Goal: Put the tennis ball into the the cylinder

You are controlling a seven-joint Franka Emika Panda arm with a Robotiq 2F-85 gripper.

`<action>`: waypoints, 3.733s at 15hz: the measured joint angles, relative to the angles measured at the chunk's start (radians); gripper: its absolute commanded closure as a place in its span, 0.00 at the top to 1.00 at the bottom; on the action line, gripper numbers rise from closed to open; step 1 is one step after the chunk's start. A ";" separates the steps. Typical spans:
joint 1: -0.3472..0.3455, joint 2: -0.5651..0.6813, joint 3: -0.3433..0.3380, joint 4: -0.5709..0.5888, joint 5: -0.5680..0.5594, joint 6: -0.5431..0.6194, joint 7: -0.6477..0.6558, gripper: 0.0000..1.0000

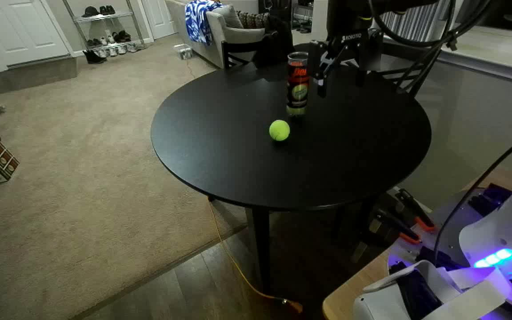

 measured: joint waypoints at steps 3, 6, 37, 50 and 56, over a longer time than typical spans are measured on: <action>0.000 0.000 0.000 0.000 0.000 0.000 0.000 1.00; 0.000 0.000 -0.002 0.000 -0.001 0.000 0.000 1.00; 0.152 0.259 0.099 0.119 0.014 0.047 -0.002 1.00; 0.145 0.688 -0.029 0.565 -0.126 -0.024 -0.120 1.00; 0.037 0.745 -0.140 0.617 -0.129 0.049 -0.336 1.00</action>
